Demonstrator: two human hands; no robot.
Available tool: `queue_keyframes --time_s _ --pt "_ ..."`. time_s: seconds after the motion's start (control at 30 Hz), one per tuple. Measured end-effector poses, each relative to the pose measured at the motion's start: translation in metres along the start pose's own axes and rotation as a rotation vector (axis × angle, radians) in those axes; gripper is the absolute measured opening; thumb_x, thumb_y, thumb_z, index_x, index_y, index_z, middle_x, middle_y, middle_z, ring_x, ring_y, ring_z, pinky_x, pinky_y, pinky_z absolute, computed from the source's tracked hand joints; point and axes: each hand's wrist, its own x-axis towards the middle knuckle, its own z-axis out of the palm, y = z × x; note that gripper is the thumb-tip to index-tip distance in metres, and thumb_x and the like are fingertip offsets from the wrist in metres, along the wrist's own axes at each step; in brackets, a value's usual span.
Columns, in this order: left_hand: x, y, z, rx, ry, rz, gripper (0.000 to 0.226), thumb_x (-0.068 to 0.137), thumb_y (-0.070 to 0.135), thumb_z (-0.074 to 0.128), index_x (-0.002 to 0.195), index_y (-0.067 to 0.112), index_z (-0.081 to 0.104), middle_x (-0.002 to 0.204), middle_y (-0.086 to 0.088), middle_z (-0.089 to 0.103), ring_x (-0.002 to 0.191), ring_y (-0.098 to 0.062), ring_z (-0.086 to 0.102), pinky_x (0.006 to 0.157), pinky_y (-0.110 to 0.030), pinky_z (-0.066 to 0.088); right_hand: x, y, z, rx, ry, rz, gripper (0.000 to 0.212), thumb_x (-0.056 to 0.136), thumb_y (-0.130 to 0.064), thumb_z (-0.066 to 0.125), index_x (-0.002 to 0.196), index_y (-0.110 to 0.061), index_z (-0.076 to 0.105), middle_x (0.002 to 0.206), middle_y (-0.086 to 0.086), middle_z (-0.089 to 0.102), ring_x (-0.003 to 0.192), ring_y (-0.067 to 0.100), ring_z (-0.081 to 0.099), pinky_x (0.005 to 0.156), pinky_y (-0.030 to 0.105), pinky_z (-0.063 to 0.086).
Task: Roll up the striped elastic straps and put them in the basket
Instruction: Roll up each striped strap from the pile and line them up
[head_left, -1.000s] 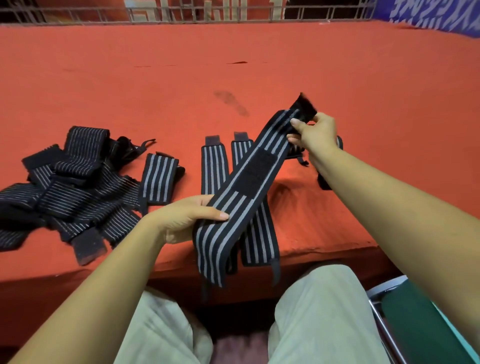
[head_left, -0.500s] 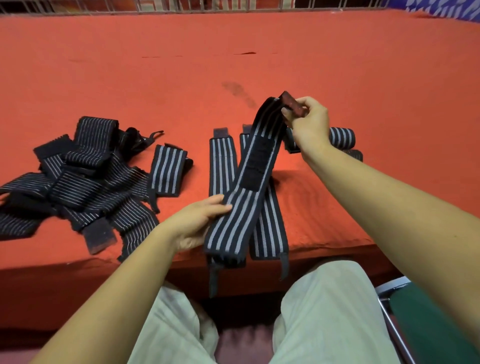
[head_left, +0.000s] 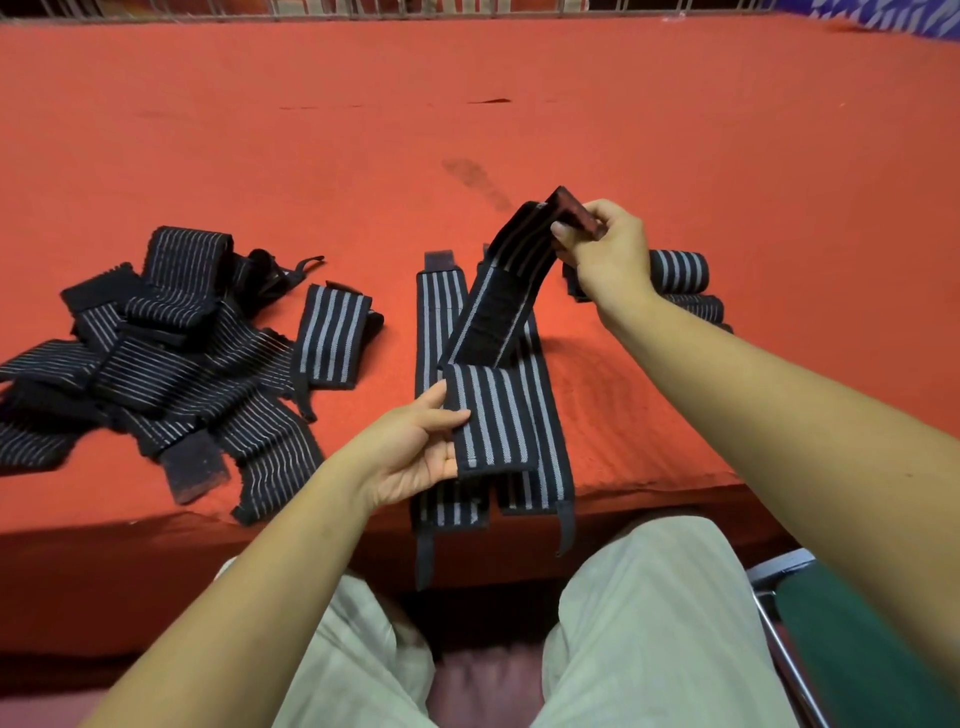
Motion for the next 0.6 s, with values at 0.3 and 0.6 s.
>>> queue_keyframes --time_s 0.3,0.6 --pt "0.009 -0.022 0.011 0.635 0.23 -0.027 0.019 0.1 0.007 0.056 0.117 0.007 0.065 0.114 -0.007 0.074 0.103 -0.02 0.072 0.077 -0.03 0.06 -0.005 -0.003 0.0 0.049 -0.025 -0.004 0.01 0.088 -0.013 0.072 0.082 -0.018 0.065 0.08 0.007 0.064 0.095 0.037 0.07 0.082 0.047 0.061" --pt "0.014 -0.021 0.021 1.071 0.281 0.173 0.086 0.088 0.01 0.075 0.156 0.022 0.023 0.072 0.013 0.055 0.06 0.002 0.056 0.064 -0.017 0.046 -0.012 -0.019 -0.007 -0.05 0.078 -0.178 0.02 0.087 -0.013 0.063 0.08 -0.032 0.061 0.066 -0.016 0.058 0.065 0.005 0.05 0.06 0.031 0.041"
